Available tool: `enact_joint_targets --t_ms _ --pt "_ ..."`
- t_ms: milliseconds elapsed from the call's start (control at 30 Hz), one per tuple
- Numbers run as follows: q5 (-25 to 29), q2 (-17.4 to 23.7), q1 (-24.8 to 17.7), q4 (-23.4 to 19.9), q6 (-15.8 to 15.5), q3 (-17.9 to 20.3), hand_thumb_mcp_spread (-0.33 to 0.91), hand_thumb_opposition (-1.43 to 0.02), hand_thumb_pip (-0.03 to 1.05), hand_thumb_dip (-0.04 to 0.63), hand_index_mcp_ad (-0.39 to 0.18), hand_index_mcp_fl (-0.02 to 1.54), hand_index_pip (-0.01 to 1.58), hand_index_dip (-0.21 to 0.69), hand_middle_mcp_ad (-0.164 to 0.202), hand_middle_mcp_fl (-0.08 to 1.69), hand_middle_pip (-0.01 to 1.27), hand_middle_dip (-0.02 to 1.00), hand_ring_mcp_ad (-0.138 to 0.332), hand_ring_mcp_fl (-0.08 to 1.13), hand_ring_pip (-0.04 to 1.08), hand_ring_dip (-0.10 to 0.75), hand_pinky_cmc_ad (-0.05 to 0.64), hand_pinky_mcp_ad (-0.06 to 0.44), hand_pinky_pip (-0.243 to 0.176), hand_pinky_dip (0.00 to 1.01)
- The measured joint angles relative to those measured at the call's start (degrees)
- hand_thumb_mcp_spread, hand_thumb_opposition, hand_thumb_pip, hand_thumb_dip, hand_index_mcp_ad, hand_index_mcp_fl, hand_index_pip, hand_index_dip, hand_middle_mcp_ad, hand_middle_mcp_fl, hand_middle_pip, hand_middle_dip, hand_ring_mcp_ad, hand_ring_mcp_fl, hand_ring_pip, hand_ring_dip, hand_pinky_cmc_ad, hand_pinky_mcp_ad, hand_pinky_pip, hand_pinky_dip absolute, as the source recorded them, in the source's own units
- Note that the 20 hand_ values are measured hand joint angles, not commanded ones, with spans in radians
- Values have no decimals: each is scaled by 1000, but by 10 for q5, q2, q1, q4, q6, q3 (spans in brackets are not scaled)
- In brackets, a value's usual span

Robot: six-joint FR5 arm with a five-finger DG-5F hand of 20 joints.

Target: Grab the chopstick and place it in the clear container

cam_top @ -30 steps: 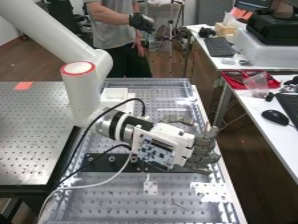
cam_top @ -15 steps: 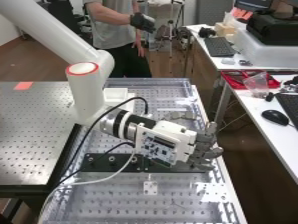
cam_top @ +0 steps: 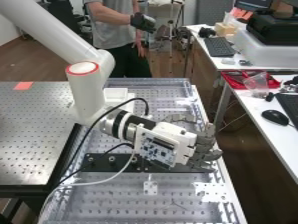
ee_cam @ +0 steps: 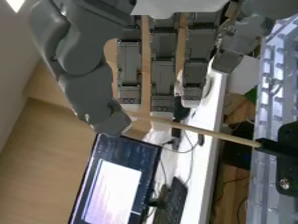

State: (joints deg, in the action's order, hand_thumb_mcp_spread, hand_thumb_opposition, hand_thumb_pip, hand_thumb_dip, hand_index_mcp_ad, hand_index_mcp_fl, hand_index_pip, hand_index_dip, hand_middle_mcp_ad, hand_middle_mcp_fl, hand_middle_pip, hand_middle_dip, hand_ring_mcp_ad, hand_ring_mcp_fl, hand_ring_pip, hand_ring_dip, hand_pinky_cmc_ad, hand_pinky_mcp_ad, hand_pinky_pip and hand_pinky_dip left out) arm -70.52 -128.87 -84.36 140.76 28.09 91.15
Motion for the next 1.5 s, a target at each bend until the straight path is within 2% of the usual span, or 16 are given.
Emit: enact_joint_targets --t_ms 67,133,200,400,467,600,633,700,800,1267,1500 --pt "1 -1 0 1 0 -1 560 -803 674 340 -33 124 1442 91 93 412 880 705 115 443 94 527 367 199 -5 176" --pt "2 -2 -1 3 -1 -3 560 -803 672 340 -35 148 1452 91 75 428 880 702 119 449 94 527 367 197 -2 176" --pt "3 -3 -1 4 -2 -5 560 -803 660 340 -35 173 1457 91 75 449 880 702 115 490 96 527 367 195 -2 176" --pt "3 -5 0 8 -5 -11 581 -819 613 333 -35 220 1461 94 75 494 880 702 119 494 99 545 386 199 12 180" --pt "3 -6 0 10 -5 -12 579 -836 613 333 -35 223 1461 94 75 496 880 719 101 510 101 545 384 199 12 180" --pt "1 -7 2 13 -9 -17 579 -834 613 333 -35 253 1464 87 73 515 883 721 103 506 99 545 400 197 12 176" --pt "1 -7 3 15 -9 -18 595 -834 613 333 -37 258 1464 87 73 506 883 721 89 513 101 545 398 197 12 176" --pt "1 -8 3 18 -10 -19 595 -836 613 333 -33 258 1464 87 63 529 883 721 82 529 99 545 398 199 12 176" --pt "-1 -9 4 22 -12 -22 599 -848 618 333 -33 258 1464 87 66 531 883 719 86 529 93 548 401 199 26 180" --pt "0 -8 5 22 -14 -23 593 -850 628 337 -37 269 1457 82 66 531 883 719 86 531 103 557 417 197 24 180" --pt "3 -8 6 22 -20 -24 595 -860 628 337 -37 323 1457 79 66 562 880 721 82 555 105 557 417 199 28 180"
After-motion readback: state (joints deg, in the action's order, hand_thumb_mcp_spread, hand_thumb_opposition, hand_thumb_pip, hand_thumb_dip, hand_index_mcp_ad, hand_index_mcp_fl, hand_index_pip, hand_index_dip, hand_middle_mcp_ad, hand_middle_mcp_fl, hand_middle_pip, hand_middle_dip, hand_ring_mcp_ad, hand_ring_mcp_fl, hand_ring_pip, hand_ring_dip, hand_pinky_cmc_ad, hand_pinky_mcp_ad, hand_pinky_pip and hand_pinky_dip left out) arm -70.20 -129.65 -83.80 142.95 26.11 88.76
